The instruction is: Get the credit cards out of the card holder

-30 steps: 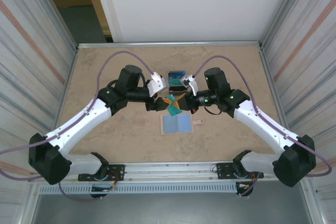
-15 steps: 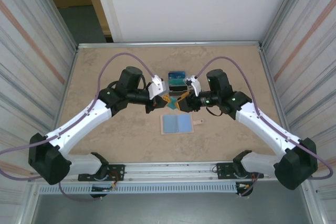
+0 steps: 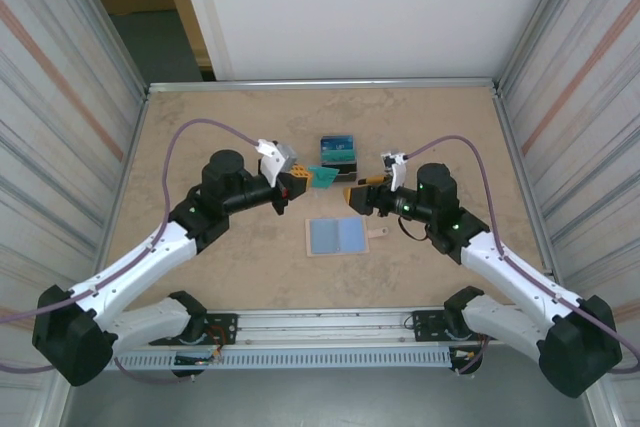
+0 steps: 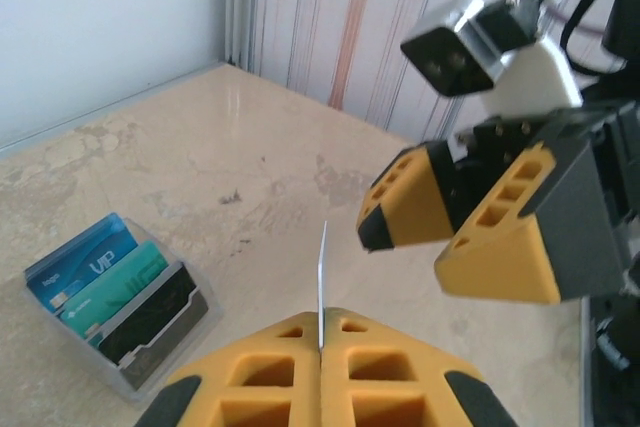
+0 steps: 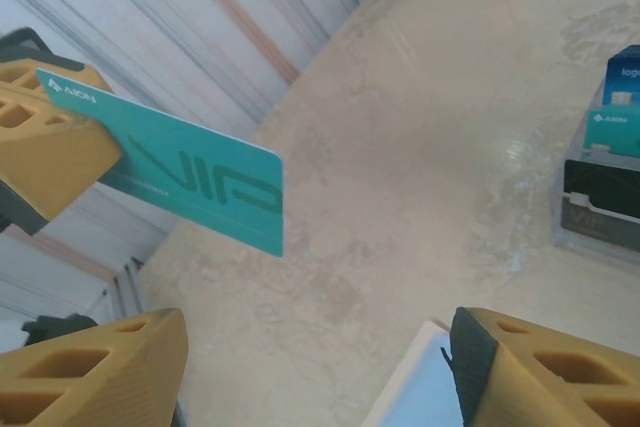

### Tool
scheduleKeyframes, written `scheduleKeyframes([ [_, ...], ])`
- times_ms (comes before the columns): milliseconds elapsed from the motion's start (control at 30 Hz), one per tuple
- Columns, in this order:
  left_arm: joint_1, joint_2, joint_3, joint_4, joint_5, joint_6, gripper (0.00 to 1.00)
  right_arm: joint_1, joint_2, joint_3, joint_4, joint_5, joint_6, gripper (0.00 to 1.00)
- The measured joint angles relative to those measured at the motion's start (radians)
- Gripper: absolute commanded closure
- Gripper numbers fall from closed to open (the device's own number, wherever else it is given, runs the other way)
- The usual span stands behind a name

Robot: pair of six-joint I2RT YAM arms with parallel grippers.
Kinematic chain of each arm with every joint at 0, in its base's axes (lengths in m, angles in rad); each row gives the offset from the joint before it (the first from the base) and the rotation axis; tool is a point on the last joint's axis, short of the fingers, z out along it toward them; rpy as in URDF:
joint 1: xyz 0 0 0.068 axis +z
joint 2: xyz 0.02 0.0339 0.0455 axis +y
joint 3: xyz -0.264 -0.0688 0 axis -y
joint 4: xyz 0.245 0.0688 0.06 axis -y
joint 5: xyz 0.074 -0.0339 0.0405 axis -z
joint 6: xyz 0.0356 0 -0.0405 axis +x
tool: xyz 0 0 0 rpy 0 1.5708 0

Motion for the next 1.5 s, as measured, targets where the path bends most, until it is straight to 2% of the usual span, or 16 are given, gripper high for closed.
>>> scheduleKeyframes([
  [200, 0.001, 0.0, -0.016, 0.111, 0.049, -0.127, 1.0, 0.029, 0.077, 0.0, 0.143, -0.08, 0.047, 0.34],
  [467, 0.001, 0.008, -0.031, 0.189, 0.108, -0.214, 1.0, 0.064, 0.174, 0.077, 0.224, -0.195, 0.042, 0.47],
  [533, 0.001, 0.008, -0.033, 0.197, 0.121, -0.221, 1.0, 0.064, 0.176, 0.088, 0.237, -0.202, 0.04, 0.53],
  [733, 0.002, 0.001, -0.048, 0.2, 0.118, -0.222, 1.0, 0.064, 0.174, 0.094, 0.242, -0.212, 0.017, 0.9],
  [800, 0.005, 0.001, -0.048, 0.193, 0.113, -0.22, 0.81, 0.066, 0.167, 0.095, 0.234, -0.225, 0.011, 1.0],
  [867, 0.005, 0.0, -0.048, 0.179, 0.104, -0.202, 0.6, 0.066, 0.156, 0.101, 0.21, -0.23, 0.002, 1.0],
  [900, 0.008, -0.001, -0.048, 0.163, 0.104, -0.192, 0.55, 0.066, 0.149, 0.108, 0.193, -0.227, -0.008, 1.0],
  [933, 0.008, -0.002, -0.047, 0.143, 0.102, -0.175, 0.53, 0.066, 0.143, 0.113, 0.175, -0.223, -0.017, 1.0],
  [1133, 0.008, -0.016, 0.05, -0.061, 0.076, 0.001, 0.52, 0.064, 0.108, 0.186, -0.045, -0.206, -0.132, 1.0],
  [1300, 0.008, -0.008, 0.222, -0.268, 0.084, 0.209, 0.51, 0.064, 0.091, 0.257, -0.254, -0.2, -0.262, 1.0],
  [1500, 0.008, 0.115, 0.457, -0.517, 0.135, 0.388, 0.51, 0.064, 0.084, 0.305, -0.438, -0.2, -0.385, 1.0],
])
